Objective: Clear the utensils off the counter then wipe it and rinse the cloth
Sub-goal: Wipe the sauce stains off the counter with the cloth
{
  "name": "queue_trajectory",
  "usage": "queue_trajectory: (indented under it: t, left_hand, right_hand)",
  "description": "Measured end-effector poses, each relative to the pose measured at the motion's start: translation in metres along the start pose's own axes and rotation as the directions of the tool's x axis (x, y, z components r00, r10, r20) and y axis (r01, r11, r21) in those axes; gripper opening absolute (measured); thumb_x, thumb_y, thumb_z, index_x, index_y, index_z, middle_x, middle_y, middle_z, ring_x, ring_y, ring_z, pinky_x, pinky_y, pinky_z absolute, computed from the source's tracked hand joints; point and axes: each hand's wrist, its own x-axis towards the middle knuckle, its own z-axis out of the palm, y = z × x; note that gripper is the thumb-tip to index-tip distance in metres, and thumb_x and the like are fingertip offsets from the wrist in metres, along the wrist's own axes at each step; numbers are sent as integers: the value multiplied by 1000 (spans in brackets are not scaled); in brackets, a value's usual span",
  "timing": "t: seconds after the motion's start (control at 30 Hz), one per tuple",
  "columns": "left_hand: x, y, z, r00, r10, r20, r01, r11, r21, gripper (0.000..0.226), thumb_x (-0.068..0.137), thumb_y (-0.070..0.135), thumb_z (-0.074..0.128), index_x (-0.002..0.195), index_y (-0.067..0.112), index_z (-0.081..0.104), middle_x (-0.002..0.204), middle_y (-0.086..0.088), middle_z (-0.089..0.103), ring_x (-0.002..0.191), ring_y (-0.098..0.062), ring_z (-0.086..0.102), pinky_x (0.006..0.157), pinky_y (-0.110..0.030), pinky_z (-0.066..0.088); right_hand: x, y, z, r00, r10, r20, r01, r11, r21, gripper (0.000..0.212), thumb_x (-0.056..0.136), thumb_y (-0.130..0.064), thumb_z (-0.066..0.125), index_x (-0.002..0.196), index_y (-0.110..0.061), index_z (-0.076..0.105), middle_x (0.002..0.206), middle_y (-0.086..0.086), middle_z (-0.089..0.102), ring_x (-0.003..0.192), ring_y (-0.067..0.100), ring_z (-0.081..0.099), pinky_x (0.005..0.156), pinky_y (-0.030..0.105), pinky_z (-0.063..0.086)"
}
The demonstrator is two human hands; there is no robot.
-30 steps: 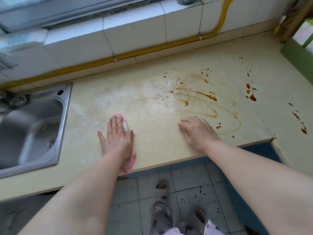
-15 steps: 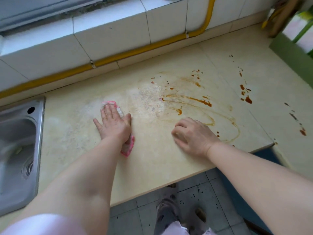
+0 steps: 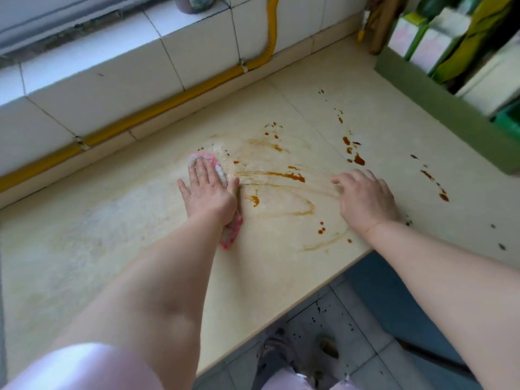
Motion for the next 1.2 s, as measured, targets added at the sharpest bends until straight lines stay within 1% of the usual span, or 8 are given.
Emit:
queue_trajectory:
  t: [0.1,0.3,0.43,0.5,0.7,0.93,1.03,1.2]
  left_hand:
    - [-4,32,3,994,104,18,-104,995,1,77,96,60,11,155,14,-7,162,-4,-13,148,-20,-17,118,-50,-10]
    - [-25,91,12,937,345,44,-347,936,49,74,96,59,8,154,18,-11,161,-2,-16,147,-20,-18,116,-50,-14]
    - [-34,94,13,887,451,97,-457,887,58,71,97,58,10,154,20,-11,161,1,-17,147,-17,-19,116,-53,-13]
    - [-28,76,9,902,420,102,-427,902,61,70,98,57,11,154,21,-11,161,2,-16,147,-16,-18,116,-54,-14]
    - [0,-2,-4,989,134,65,-137,989,51,72,97,59,8,154,20,-11,161,0,-17,148,-17,-15,115,-55,-11]
    - [51,-37,-13,993,-115,-26,115,993,-31,73,98,54,18,155,13,1,163,-5,-4,150,-20,-5,116,-56,-5]
    - [70,-22,-16,995,-100,-25,99,994,-37,75,97,55,17,155,10,2,163,-6,-3,149,-22,-6,117,-56,-5]
    - [96,17,-18,998,59,-2,-59,998,14,76,96,57,14,155,12,-2,163,-6,-6,149,-22,-9,117,-53,-7]
  right_hand:
    - [-2,13,-2,994,105,30,-104,994,-42,51,88,2,40,134,-19,48,135,1,48,123,22,42,100,35,36]
    - [-6,7,-3,989,124,82,-119,991,-64,46,88,5,38,131,-10,47,135,6,46,120,24,41,91,32,41]
    - [-10,2,-3,984,142,104,-135,988,-76,46,89,3,37,133,-9,42,141,6,40,127,25,35,97,33,39]
    - [-9,1,-4,983,151,100,-143,986,-80,43,89,2,39,131,-9,45,138,7,42,124,26,38,95,34,40]
    - [-5,-2,-3,979,190,67,-187,981,-57,45,91,0,41,134,-12,45,139,5,42,124,24,38,97,34,38]
    - [8,0,2,989,144,23,-143,989,-44,51,90,0,41,139,-16,43,143,1,40,128,22,37,102,36,35]
    - [14,4,6,988,150,19,-151,989,11,56,89,2,39,142,-18,42,146,-1,40,132,20,35,106,34,33]
    - [18,13,8,993,116,17,-117,991,65,56,89,4,39,140,-19,47,144,-4,42,132,17,36,107,30,29]
